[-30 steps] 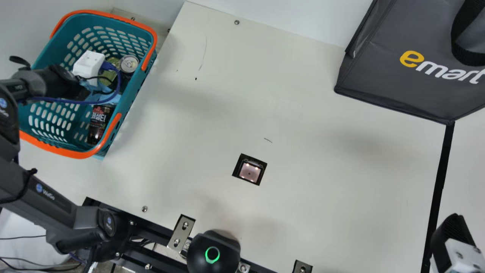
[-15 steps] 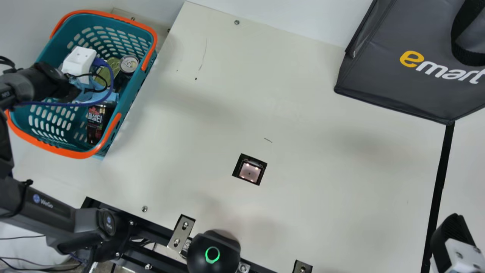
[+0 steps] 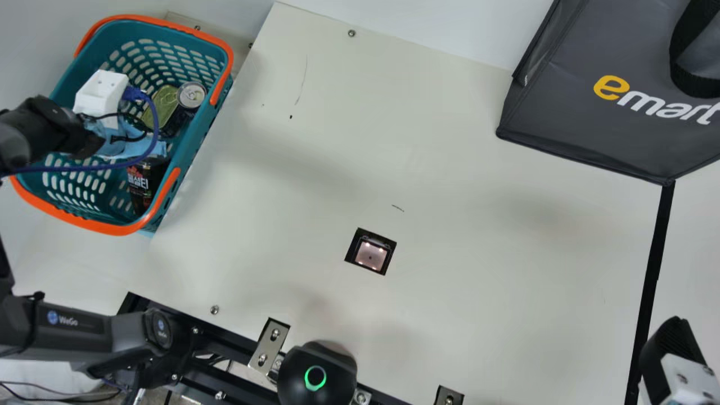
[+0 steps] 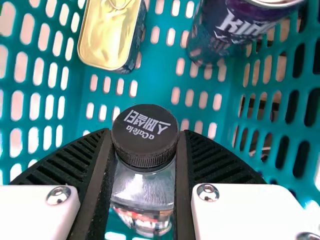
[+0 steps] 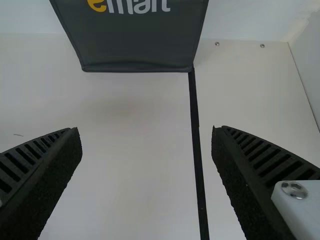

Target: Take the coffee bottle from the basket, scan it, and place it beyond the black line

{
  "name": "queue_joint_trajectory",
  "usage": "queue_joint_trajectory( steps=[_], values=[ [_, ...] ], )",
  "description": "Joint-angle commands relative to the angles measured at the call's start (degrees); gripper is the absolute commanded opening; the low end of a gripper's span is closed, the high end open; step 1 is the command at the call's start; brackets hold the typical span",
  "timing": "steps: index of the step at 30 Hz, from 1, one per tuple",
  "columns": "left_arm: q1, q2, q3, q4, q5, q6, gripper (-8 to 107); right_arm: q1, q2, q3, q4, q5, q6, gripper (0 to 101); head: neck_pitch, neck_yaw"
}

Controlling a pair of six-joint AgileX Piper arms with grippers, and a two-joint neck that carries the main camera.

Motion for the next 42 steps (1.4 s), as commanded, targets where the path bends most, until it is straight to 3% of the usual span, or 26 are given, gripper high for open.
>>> queue_joint_trajectory(
  steps=[1,24,42],
  values=[
    [0.38,-1.16,0.27,0.09,0.62,0.12,10,0.0,0.0,0.0,0.0,0.0,0.0,91,-1.48,0.14],
    [5.3,-8.53,1.17,-1.17,6.48,2.95,10,0.0,0.0,0.0,0.0,0.0,0.0,91,-1.48,0.14],
    [5.59,-12.58,-1.71,-2.06,11.84,2.3,10,0.0,0.0,0.0,0.0,0.0,0.0,91,-1.48,0.14]
  ],
)
